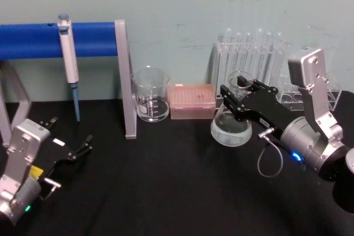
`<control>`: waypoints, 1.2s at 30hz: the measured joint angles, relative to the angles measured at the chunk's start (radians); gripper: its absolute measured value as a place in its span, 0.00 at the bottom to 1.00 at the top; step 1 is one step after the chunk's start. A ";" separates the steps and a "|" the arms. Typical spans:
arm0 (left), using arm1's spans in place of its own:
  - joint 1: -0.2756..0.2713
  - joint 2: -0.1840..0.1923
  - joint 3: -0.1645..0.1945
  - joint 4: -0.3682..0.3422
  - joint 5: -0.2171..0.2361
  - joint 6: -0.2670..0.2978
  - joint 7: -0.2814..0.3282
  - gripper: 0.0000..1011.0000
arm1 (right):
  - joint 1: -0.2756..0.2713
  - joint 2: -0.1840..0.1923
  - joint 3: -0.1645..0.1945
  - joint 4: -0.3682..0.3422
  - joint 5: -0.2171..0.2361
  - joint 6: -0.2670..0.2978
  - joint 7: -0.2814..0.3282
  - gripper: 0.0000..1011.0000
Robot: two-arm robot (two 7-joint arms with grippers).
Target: Grasp the erlenmeyer flask with one hand, shake it three times, then place it back.
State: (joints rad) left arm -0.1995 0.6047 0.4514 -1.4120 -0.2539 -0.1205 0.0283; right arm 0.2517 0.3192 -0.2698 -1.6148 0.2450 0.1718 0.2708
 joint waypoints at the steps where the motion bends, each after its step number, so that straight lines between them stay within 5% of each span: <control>1: 0.000 0.000 0.000 0.000 0.000 0.000 0.000 0.99 | 0.002 -0.001 -0.001 0.002 0.000 0.000 0.002 0.45; 36: 0.000 0.000 0.000 0.000 0.000 0.000 0.000 0.99 | 0.120 -0.032 -0.156 0.102 0.060 -0.035 0.154 0.45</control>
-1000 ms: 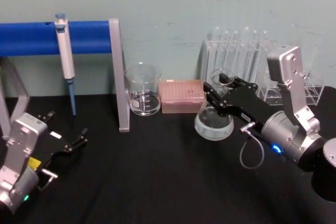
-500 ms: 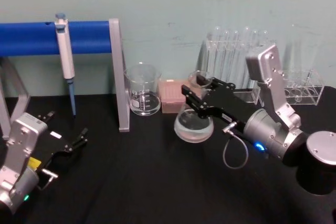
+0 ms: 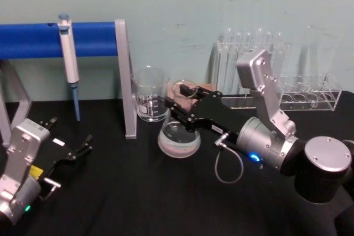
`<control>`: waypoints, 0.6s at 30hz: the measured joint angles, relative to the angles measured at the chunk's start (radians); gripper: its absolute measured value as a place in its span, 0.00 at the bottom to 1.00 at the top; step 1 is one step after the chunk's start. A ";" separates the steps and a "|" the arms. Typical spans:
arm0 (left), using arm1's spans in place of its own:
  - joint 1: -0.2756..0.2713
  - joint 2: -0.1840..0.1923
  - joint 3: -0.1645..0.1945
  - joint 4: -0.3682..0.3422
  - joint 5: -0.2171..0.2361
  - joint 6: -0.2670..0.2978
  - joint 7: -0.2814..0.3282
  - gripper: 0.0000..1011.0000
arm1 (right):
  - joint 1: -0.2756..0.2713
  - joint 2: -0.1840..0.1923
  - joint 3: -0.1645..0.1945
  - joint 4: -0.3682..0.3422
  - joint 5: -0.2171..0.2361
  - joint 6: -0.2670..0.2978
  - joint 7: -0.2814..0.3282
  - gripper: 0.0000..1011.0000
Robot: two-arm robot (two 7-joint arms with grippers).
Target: Grasp the erlenmeyer flask with one hand, shake it three times, then place it back.
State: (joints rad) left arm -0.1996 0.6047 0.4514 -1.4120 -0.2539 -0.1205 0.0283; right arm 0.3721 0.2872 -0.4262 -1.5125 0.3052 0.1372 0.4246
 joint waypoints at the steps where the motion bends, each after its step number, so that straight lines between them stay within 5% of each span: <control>1: 0.000 0.000 0.000 0.000 0.000 0.000 0.000 0.99 | 0.002 0.000 -0.004 0.000 0.003 0.000 0.003 0.45; 18: 0.000 0.000 0.000 0.000 0.000 0.000 0.000 0.99 | 0.038 0.009 -0.085 0.013 0.051 -0.017 0.066 0.45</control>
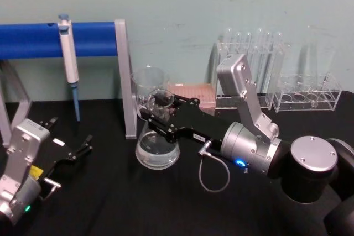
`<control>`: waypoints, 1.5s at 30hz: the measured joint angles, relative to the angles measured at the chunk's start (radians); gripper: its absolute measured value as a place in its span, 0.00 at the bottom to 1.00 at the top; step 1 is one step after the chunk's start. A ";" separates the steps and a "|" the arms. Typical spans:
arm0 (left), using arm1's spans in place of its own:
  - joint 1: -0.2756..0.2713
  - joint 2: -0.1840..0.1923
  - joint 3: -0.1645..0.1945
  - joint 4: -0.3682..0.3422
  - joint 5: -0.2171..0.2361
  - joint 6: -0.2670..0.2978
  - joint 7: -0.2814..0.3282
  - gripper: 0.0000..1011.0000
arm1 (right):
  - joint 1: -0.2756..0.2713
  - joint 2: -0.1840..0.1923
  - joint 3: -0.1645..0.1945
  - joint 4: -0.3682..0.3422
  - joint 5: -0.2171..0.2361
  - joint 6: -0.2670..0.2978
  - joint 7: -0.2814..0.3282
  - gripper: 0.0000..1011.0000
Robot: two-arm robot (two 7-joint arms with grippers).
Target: Grasp the erlenmeyer flask with one hand, shake it three times, then place it back.
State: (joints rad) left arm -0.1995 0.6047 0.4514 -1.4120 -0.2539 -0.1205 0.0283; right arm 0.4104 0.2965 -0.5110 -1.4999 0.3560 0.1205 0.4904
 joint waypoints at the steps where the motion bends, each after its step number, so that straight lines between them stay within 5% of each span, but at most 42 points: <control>1: 0.000 0.000 0.000 0.000 0.000 0.000 0.000 0.99 | 0.003 0.002 -0.005 0.002 0.004 -0.002 0.003 0.45; 22: 0.000 0.000 0.000 0.000 0.000 0.000 0.000 0.99 | 0.014 0.023 -0.022 0.003 0.028 -0.017 -0.021 0.45; 45: 0.000 0.000 0.000 0.000 0.000 0.000 0.000 0.99 | -0.066 0.054 0.094 -0.054 -0.018 0.011 -0.162 0.45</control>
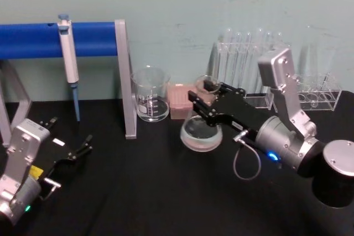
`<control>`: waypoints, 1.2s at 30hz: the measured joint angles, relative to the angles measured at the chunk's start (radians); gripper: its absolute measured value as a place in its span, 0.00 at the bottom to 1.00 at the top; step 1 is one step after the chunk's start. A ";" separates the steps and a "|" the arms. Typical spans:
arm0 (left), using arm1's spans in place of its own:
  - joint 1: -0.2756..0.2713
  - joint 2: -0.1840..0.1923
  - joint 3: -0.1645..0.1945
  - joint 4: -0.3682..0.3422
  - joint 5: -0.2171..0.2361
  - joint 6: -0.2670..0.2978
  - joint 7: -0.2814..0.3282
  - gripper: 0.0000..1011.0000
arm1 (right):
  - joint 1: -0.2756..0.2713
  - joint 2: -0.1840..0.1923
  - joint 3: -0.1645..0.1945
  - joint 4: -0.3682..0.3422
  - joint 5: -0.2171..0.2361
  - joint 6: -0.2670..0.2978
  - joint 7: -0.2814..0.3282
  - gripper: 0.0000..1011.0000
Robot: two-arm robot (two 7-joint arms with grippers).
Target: Grasp the erlenmeyer flask with one hand, shake it three times, then place it back.
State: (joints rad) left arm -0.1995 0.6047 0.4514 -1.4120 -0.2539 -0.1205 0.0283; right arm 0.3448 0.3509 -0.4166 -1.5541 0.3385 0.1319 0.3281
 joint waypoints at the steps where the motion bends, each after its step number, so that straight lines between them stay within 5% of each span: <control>1: 0.000 0.000 0.000 0.000 0.000 0.000 0.000 0.99 | -0.007 0.001 0.009 -0.005 -0.004 0.004 -0.008 0.45; 20: 0.000 0.000 0.000 0.000 0.000 0.000 0.000 0.99 | -0.092 0.000 0.114 -0.069 -0.051 0.039 -0.084 0.45; 36: 0.000 0.000 0.000 0.000 0.000 0.000 0.000 0.99 | -0.123 -0.022 0.164 -0.088 -0.085 0.055 -0.098 0.45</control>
State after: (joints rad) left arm -0.1995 0.6047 0.4514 -1.4120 -0.2539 -0.1205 0.0282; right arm 0.2216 0.3290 -0.2525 -1.6421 0.2538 0.1865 0.2303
